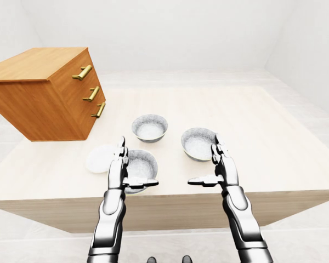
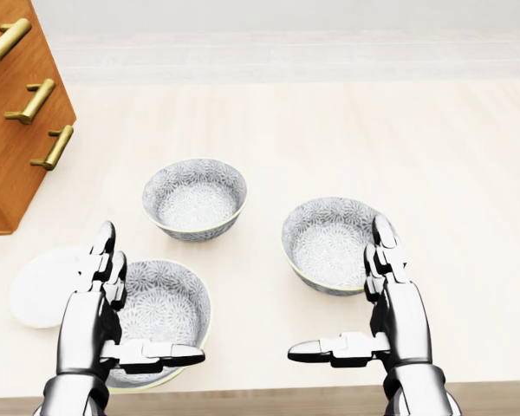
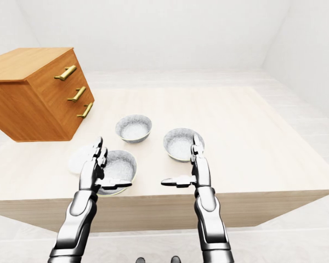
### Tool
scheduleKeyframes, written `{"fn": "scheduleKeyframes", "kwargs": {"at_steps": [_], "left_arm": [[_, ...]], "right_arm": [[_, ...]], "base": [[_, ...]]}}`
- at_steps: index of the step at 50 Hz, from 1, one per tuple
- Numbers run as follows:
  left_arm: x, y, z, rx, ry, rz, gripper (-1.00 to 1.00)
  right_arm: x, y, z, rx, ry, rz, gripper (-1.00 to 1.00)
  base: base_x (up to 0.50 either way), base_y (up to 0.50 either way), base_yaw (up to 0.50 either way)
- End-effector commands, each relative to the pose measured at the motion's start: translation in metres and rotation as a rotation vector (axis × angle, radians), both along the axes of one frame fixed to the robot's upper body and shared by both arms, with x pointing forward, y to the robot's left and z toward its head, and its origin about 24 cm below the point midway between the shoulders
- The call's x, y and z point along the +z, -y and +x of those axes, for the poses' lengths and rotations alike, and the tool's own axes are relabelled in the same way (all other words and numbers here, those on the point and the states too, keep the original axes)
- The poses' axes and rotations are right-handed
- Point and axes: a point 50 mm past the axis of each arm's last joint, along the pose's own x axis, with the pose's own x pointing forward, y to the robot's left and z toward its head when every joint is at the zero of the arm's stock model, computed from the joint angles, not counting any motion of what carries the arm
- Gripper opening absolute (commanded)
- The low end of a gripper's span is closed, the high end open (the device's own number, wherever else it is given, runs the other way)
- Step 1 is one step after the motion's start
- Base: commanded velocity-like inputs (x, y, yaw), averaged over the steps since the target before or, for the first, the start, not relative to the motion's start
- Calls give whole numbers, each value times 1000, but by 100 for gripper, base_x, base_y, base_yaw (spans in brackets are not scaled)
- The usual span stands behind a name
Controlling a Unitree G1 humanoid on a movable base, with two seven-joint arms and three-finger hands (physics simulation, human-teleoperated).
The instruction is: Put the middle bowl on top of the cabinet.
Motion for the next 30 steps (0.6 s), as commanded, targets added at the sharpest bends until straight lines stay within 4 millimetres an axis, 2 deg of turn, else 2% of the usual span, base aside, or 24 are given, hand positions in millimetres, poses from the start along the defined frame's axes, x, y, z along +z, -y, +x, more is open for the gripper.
{"fn": "scheduleKeyframes", "kwargs": {"at_steps": [1,5,10,13,16,17,18,20,22,23,27,30], "left_arm": [[0,0,-2,-36,2,41,100],[5,-9,-2,23,16,17,100],[2,-4,-3,-5,11,23,100],[3,-4,-4,-9,21,39,100],[13,0,-12,-26,49,56,100],[23,0,-18,-26,67,77,100],[24,0,-18,-27,67,78,100],[53,-1,-25,-21,179,92,100],[64,-2,-26,1,229,40,100],[79,-1,-28,-4,295,49,100],[96,2,-31,-7,375,46,100],[115,5,-36,-24,463,44,100]], "right_arm": [[1,8,-1,-5,18,-6,100],[8,8,-2,-9,49,4,100],[12,6,-4,13,76,4,100],[14,7,-5,3,85,3,100],[23,8,-11,-1,106,13,100],[30,10,-16,3,122,-2,100],[30,10,-16,3,122,-2,100],[36,17,-21,-18,112,53,100],[44,19,-26,-31,141,81,100],[51,21,-32,-25,166,62,100],[63,30,-41,-35,215,36,100],[82,30,-51,-9,299,24,100]], "base": [[0,0,0],[0,0,0],[0,0,0],[0,50,0],[0,50,0],[0,50,0],[0,50,0],[0,50,0],[0,50,0],[0,50,0],[1,50,0],[6,50,0]]}}
